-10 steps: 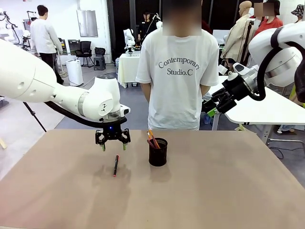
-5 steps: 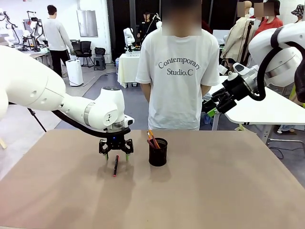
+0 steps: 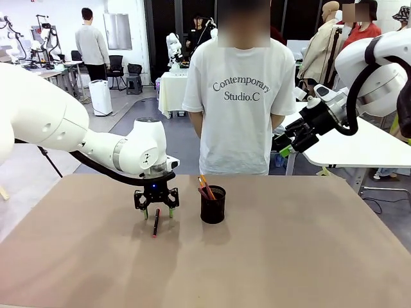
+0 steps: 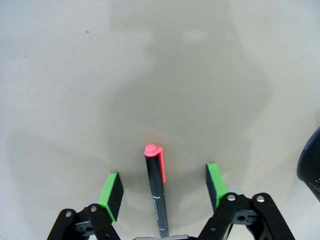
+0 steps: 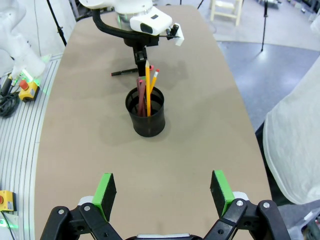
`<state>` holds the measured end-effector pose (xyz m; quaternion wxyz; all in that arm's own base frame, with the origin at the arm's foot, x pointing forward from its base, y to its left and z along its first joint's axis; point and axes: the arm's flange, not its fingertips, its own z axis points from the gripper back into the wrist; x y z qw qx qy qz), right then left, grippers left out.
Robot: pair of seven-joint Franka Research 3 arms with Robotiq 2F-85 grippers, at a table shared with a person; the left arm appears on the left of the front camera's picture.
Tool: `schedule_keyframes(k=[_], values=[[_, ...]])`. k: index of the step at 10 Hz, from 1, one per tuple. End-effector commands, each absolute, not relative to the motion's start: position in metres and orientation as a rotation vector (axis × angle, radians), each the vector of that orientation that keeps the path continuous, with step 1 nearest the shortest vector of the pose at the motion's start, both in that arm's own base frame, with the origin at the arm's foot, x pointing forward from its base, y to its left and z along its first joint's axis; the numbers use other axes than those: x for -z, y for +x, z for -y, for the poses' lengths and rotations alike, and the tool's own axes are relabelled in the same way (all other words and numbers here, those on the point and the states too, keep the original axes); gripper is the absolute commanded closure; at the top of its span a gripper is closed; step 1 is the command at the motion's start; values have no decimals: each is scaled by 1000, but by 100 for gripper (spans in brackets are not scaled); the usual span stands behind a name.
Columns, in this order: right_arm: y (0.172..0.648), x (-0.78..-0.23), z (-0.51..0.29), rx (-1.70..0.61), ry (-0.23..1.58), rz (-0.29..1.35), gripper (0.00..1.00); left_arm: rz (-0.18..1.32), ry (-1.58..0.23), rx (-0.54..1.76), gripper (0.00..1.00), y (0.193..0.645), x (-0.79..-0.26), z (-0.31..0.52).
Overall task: Place the pens into the pen holder.
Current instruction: Pick up a writing instrument from the table and place it into the Pen holder.
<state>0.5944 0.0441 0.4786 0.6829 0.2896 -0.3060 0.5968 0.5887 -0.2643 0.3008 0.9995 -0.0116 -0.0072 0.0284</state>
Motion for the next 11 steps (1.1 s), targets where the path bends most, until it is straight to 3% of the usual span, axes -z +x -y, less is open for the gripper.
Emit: schedule_keyframes(k=[1,3,11], values=[[592,-480,-46,-1342,633,686,0,0,-31,-73,58,594,-304,263],[592,-480,-46,-1342,633,686,0,-13,-24,-70,97,595,-304,263],[592,-480,-46,-1342,633,686,0,-36,-20,-65,100,590,-310,262]])
